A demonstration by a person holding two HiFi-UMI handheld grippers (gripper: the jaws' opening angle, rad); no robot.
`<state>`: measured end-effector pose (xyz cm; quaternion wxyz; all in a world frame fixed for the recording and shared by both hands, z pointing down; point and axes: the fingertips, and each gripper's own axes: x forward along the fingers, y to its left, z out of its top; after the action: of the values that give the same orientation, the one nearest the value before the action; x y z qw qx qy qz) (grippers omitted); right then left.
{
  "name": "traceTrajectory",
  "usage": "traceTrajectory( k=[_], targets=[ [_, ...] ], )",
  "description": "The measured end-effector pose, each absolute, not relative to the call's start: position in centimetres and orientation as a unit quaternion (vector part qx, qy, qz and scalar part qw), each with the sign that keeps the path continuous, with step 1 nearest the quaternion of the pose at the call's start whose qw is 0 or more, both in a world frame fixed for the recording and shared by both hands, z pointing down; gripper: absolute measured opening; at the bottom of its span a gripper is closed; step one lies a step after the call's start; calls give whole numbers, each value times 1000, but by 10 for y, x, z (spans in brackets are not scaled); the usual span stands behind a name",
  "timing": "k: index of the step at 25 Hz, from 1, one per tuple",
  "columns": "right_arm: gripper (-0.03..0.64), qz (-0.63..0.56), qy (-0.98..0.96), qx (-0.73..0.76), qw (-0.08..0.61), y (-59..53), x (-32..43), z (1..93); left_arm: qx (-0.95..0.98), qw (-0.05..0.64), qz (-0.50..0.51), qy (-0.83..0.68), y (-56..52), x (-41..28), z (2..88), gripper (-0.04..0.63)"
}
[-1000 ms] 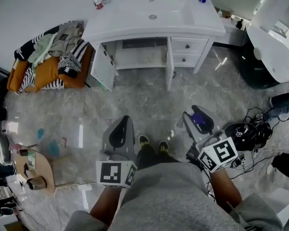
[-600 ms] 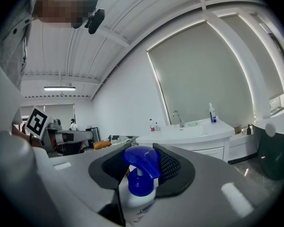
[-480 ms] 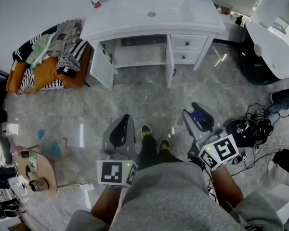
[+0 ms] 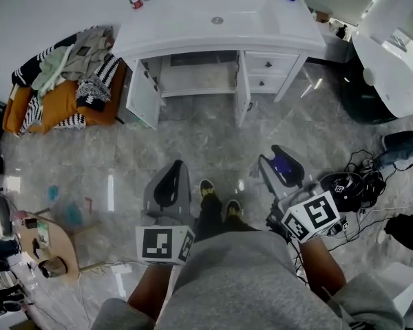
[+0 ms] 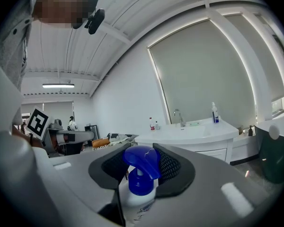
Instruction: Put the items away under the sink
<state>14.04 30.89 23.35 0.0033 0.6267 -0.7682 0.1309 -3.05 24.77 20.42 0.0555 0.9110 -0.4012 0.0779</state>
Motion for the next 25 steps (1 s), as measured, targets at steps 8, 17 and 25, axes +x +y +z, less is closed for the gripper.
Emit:
traceTrajectory(
  k=[8,17,25],
  targets=[
    [144,133,-767,628,14,270,137,233,913,62,78,-396,204,-25,209,12],
    [145,139,-768,625,17,226,130,235,912,66,81,-398,160,-31,211,12],
    [144,131,-766,629,23,191,125,229,913,69,83,-393,127,-37,212,12]
  ],
)
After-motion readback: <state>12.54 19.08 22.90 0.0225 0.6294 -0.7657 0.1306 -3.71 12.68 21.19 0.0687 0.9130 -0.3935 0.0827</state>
